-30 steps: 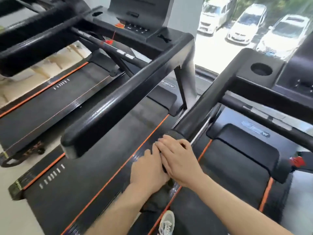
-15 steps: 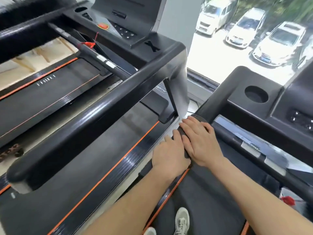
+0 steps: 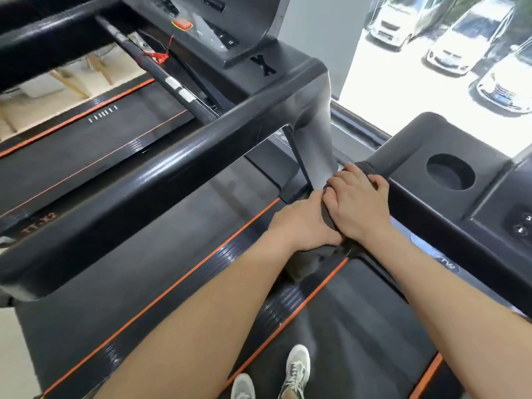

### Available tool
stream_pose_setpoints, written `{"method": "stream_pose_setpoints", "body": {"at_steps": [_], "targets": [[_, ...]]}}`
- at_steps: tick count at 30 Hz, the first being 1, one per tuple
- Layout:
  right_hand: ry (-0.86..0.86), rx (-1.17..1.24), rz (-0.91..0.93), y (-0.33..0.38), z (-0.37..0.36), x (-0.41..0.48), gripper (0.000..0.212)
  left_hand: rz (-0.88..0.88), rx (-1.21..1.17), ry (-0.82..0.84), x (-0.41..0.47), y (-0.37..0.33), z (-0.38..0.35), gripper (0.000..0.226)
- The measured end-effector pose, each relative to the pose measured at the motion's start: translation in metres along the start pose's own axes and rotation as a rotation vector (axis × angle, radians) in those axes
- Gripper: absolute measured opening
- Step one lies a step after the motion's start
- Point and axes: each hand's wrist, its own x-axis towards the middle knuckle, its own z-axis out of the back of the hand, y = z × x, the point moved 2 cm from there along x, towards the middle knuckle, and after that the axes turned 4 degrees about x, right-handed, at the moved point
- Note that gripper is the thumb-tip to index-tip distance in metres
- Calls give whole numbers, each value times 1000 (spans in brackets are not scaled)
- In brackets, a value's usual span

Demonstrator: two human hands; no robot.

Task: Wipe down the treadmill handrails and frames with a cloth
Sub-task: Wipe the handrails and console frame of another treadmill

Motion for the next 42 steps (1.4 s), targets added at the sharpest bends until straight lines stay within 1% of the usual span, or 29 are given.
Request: {"method": "stream_pose_setpoints", "body": {"at_steps": [4,9,11,13,15,16,19,21,23,25,29,35,38,40,42], "targets": [[-44,110,89,67,-7,-50,39,82,93,-123,-79,41,-6,71],[-63,203,199,154,-12,-113,26,192,175,-175,-176,97,-10,65],[-62,240,226,185,-14,-135,22,226,185,-207,-211,115,-8,61],[-69,273,252,214,-17,-154,20,257,180,-202,-242,132,-6,59],[-56,291,290,241,-19,-171,22,278,167,-175,-271,152,-5,63],[-46,285,313,253,-20,-177,23,292,146,-156,-282,163,-5,68],[-45,283,403,270,-23,-188,24,314,1,-88,-300,191,-6,84],[-29,300,524,262,-26,-184,26,271,-2,-36,-295,193,-4,87],[0,272,633,245,-27,-176,29,221,58,-30,-283,184,-3,83],[5,249,664,225,-25,-163,31,199,119,-77,-269,171,-3,77],[-64,217,667,182,-20,-138,31,193,227,-173,-238,140,-8,75],[-56,186,533,122,-10,-89,28,99,249,-174,-175,104,-10,72],[-6,159,431,89,-3,-56,27,27,302,-221,-136,80,-10,63],[55,99,363,66,0,-33,31,0,330,-267,-108,58,-10,53],[77,69,317,40,3,-13,37,-9,359,-293,-80,34,-9,46]]}}
